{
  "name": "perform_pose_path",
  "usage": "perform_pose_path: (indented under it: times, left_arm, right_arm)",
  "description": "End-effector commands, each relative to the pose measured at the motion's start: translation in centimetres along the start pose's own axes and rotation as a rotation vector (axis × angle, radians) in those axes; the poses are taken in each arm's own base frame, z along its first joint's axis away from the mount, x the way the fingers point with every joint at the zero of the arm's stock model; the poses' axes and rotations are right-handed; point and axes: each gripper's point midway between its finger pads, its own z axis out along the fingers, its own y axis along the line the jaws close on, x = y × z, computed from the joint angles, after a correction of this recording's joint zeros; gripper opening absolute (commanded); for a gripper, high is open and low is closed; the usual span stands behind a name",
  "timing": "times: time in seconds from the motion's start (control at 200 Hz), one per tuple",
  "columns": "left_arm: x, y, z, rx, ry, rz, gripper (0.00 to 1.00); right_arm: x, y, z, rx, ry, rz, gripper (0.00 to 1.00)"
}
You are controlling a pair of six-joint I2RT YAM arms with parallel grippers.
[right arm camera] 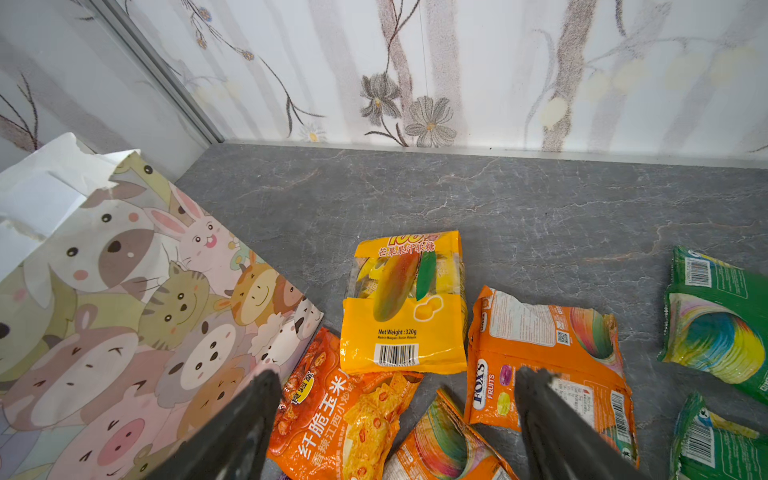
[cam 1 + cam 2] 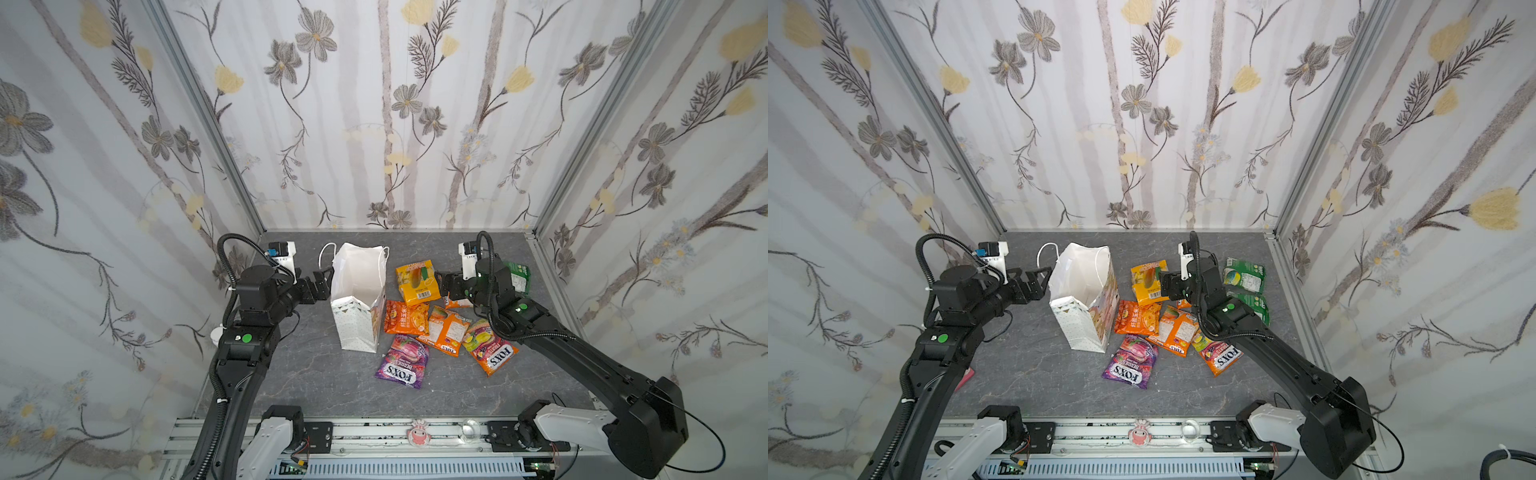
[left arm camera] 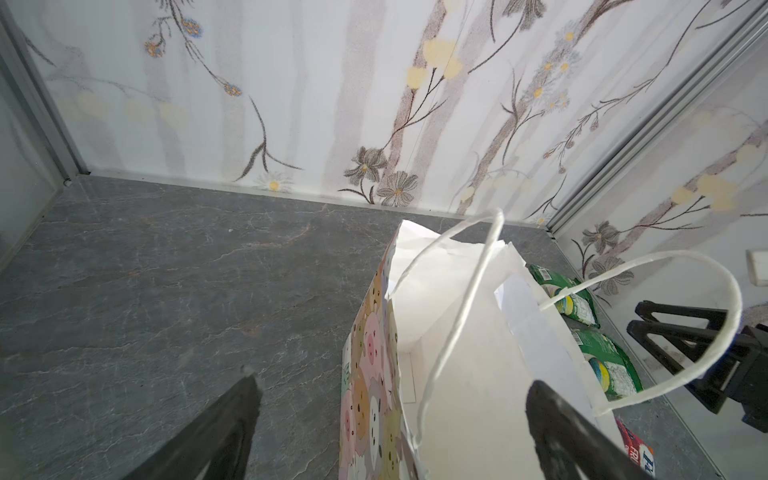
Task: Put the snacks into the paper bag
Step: 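Move the left gripper to the paper bag rim while the right reaches over snacks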
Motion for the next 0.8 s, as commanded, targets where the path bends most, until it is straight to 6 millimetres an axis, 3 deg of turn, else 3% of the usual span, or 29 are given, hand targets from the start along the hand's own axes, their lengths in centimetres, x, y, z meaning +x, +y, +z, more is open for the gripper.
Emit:
perform_pose_path:
  times: [0.0, 0.23, 0.51, 0.794]
  left_arm:
    - [-0.9, -1.0, 0.5, 0.065, -0.053, 0.034, 0.96]
    - [-1.5, -0.3, 1.2, 0.035, -0.07, 0.055, 0.83]
    - [-0.8, -0.2, 2.5, 0.064, -0.043, 0.005, 0.78]
    - [-2.0, -0.6, 2.6, 0.077, -0.068, 0.008, 0.7]
  right_arm:
    - [0.2, 0.1, 0.7, 0.001, 0.016, 0.009, 0.86]
    - [1.9, -1.6, 1.8, 0.092, 0.096, -0.017, 0.85]
    - [2.9, -3.3, 2.7, 0.109, 0.111, 0.038, 0.84]
    - [6.0, -4.9, 5.6, 0.076, 0.174, 0.103, 0.82]
